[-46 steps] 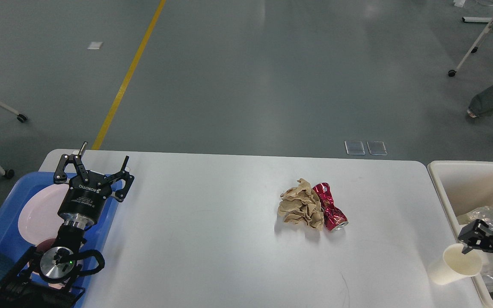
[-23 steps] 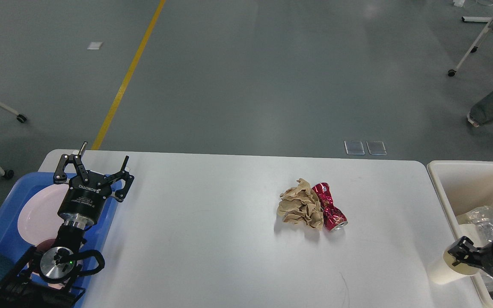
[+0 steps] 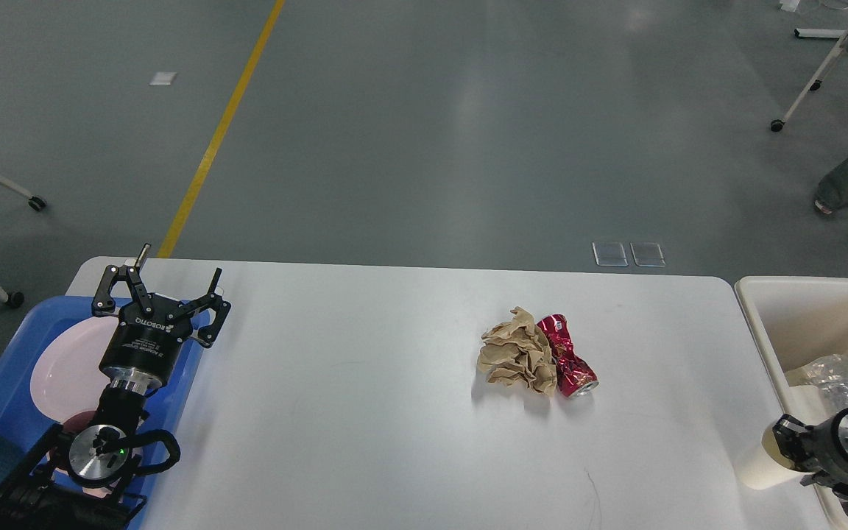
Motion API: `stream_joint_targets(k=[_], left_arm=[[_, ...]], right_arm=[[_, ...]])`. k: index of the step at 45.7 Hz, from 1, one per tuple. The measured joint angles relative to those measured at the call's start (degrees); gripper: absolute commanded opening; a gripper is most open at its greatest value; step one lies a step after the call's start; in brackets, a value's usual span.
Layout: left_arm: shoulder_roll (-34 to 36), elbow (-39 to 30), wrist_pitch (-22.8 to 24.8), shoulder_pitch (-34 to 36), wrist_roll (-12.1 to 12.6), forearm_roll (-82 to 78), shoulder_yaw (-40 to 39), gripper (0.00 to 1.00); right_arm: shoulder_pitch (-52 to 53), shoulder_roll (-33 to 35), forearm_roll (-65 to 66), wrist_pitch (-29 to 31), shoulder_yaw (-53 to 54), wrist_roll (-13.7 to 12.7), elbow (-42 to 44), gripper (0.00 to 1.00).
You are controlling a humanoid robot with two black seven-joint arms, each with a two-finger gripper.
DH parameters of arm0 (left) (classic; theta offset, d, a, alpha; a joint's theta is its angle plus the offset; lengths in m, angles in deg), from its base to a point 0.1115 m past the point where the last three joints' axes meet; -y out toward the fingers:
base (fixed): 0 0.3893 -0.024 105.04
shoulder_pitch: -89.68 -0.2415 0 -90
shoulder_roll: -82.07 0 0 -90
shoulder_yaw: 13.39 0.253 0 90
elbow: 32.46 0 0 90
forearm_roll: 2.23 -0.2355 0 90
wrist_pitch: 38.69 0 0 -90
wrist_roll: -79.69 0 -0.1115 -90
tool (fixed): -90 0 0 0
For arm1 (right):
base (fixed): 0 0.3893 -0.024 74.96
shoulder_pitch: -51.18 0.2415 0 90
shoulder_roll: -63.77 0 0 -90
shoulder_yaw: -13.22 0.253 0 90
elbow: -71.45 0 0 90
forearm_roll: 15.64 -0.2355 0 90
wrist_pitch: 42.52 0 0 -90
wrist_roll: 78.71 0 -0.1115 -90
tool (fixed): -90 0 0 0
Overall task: Tidy desktop
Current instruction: 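Lower the right gripper and grasp the second white paper cup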
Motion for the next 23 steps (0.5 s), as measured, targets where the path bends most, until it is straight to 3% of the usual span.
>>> stream_joint_targets(k=[16, 23], left_arm=[[0.02, 0.0, 0.05, 0.0, 0.0, 0.0, 0.0, 0.97], [0.02, 0.0, 0.05, 0.0, 0.0, 0.0, 0.0, 0.97]], right_arm=[[-0.14, -0.03, -0.96, -0.44, 0.47, -0.01, -0.62, 0.0], [4.48, 0.67, -1.77, 4.32, -0.25, -0.02, -2.64, 0.0]])
